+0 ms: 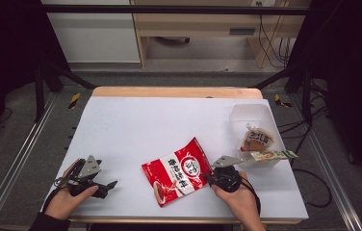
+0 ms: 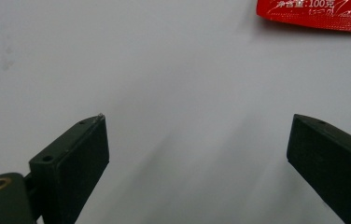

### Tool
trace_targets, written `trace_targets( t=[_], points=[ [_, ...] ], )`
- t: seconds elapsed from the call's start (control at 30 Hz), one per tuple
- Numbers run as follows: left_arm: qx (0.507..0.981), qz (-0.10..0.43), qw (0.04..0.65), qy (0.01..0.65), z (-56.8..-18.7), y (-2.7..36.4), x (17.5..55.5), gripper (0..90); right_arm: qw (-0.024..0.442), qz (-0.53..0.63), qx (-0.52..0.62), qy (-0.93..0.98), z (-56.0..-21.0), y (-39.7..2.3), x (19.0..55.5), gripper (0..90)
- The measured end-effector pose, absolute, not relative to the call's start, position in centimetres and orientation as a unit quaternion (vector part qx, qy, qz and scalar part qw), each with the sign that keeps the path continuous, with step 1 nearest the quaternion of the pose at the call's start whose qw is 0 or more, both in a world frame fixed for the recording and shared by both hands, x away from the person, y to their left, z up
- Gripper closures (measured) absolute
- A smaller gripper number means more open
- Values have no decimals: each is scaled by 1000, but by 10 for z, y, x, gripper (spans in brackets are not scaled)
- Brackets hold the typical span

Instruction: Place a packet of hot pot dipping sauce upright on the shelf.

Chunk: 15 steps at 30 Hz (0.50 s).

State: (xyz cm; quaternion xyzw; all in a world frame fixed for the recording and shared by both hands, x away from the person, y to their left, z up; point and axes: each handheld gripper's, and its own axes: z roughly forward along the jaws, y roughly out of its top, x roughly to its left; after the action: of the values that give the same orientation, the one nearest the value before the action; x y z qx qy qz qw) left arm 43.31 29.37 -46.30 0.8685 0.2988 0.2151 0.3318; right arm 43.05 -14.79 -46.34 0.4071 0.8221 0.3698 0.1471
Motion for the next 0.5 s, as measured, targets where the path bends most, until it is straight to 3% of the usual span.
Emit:
trace_targets(
  t=[0.03, 0.1, 0.5],
  points=[
    [869, 215, 332, 299, -463, 293, 433, 56, 146, 370, 397, 827, -461, -146, 433, 859],
    [867, 214, 335, 300, -463, 293, 432, 56, 152, 364, 383, 835, -457, -144, 435, 887],
    [867, 214, 337, 299, -462, 293, 432, 56, 197, 347, 318, 860, -427, -109, 457, 900]
  ],
)
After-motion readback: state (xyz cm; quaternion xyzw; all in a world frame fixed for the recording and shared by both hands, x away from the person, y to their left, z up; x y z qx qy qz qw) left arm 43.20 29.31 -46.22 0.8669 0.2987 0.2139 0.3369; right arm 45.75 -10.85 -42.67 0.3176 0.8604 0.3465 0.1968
